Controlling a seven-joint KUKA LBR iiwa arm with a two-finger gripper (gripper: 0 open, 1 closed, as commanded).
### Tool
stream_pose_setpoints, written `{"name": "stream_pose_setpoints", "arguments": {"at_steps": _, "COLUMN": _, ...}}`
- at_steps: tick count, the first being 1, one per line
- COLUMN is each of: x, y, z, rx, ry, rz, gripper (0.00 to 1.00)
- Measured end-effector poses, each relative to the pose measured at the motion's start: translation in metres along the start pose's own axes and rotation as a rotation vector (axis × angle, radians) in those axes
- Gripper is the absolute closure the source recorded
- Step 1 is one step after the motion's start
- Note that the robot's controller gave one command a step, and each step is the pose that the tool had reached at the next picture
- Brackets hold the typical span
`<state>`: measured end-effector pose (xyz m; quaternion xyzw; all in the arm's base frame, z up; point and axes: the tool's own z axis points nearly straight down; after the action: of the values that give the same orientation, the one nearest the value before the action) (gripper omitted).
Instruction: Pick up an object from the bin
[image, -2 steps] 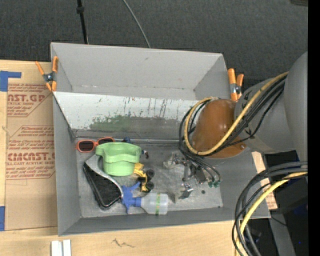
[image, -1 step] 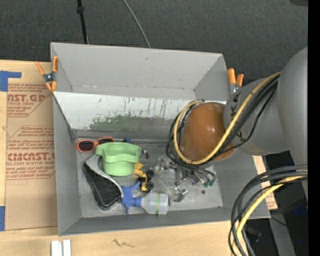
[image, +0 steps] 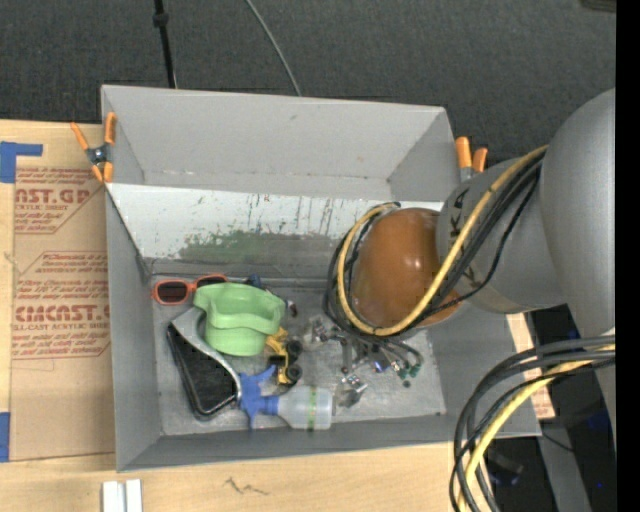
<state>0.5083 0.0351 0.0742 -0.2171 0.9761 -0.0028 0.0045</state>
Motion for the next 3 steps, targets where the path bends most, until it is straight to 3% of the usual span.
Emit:
{"name": "stream_pose_setpoints", "arguments": {"at_steps": 1, "x": -0.010, "y": 0.013, "z": 0.001, "rx": -0.008, "ry": 0.009, "rz": 0.009, "gripper": 0.00}}
{"name": "stream_pose_setpoints", "arguments": {"at_steps": 2, "x": -0.023, "y": 0.020, "z": -0.016, "rx": -0.004, "ry": 0.006, "rz": -0.255, "gripper": 0.00}}
{"name": "stream_pose_setpoints", "arguments": {"at_steps": 3, "x": -0.005, "y": 0.044, "z": -0.046, "rx": -0.010, "ry": 0.006, "rz": -0.450, "gripper": 0.00}}
